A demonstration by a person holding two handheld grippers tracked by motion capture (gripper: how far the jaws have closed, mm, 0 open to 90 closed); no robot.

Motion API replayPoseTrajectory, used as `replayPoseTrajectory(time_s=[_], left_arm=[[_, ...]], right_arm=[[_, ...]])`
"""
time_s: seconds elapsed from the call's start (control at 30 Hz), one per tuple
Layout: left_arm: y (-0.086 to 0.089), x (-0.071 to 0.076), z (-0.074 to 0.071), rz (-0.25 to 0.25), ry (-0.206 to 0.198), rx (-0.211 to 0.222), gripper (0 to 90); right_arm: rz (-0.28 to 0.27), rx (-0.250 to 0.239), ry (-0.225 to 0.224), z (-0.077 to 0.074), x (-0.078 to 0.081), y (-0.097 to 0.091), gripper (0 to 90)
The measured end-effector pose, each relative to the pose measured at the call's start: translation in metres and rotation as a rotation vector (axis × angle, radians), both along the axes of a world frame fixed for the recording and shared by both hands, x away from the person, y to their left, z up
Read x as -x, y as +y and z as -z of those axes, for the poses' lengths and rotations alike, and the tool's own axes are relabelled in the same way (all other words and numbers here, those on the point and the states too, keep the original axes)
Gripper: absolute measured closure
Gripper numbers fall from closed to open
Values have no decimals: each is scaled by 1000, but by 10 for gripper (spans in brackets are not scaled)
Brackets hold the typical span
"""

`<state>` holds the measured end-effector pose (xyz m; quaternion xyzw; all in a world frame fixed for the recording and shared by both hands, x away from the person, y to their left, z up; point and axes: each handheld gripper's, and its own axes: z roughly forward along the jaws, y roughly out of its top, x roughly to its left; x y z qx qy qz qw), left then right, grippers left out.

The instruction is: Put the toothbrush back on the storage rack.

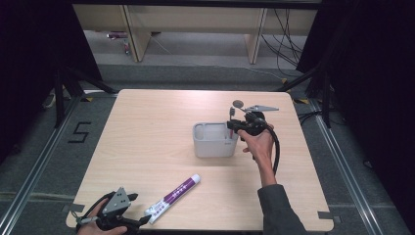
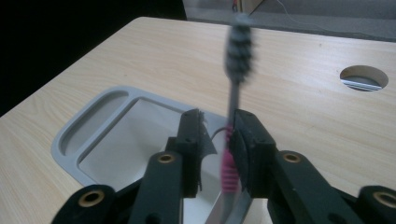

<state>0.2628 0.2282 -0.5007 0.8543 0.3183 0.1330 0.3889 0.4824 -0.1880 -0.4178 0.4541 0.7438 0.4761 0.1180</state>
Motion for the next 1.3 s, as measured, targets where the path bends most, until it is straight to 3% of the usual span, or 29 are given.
replayPoseTrajectory(time_s=[0.03,0.13,0.17,0.2,0.4,0.43,0.47,0.5,0.6,0.73,0.77,0.97,1.0,1.03,1.1,1.2,1.23,1.3], left_arm=[[-1,1,1,-3,2,19,156],[-1,1,0,-3,3,18,156],[-1,1,0,-3,3,18,156],[-1,1,0,-3,3,18,156],[0,0,0,-2,-2,0,156],[-1,1,1,-10,9,28,156],[-1,1,1,-10,9,28,156],[0,0,0,-11,3,2,156],[-1,0,1,-4,1,25,156],[-1,1,1,-7,2,20,156],[-1,0,1,-5,5,23,156],[1,0,0,-4,-3,-1,156],[1,0,0,-2,-3,-4,156],[1,0,0,-3,-3,-5,156],[-1,1,1,-9,1,20,156],[0,0,0,-3,-6,5,156],[-1,1,1,-13,7,24,156],[-1,1,1,-8,-1,18,156]], right_arm=[[3,9,-11,-1,0,-1,669],[6,-18,-14,-4,1,-3,617],[6,-10,-43,-5,1,-4,595],[21,-21,-24,-7,3,-5,566],[40,5,-47,-12,7,-13,517],[47,-13,-52,-15,11,-15,491],[47,-13,-52,-15,11,-15,491],[42,-12,-57,-17,13,-16,478],[40,24,-77,-23,29,-20,461],[17,51,-83,-24,42,-24,440],[12,39,-70,-23,51,-25,428],[7,41,-65,-13,71,-31,408],[-5,66,-75,-11,75,-34,405],[-8,49,-60,-7,79,-33,405],[-22,113,-53,2,89,-34,391],[-42,114,-14,8,98,-31,390],[-56,139,-18,14,104,-30,389],[-77,162,-35,16,105,-31,389]])
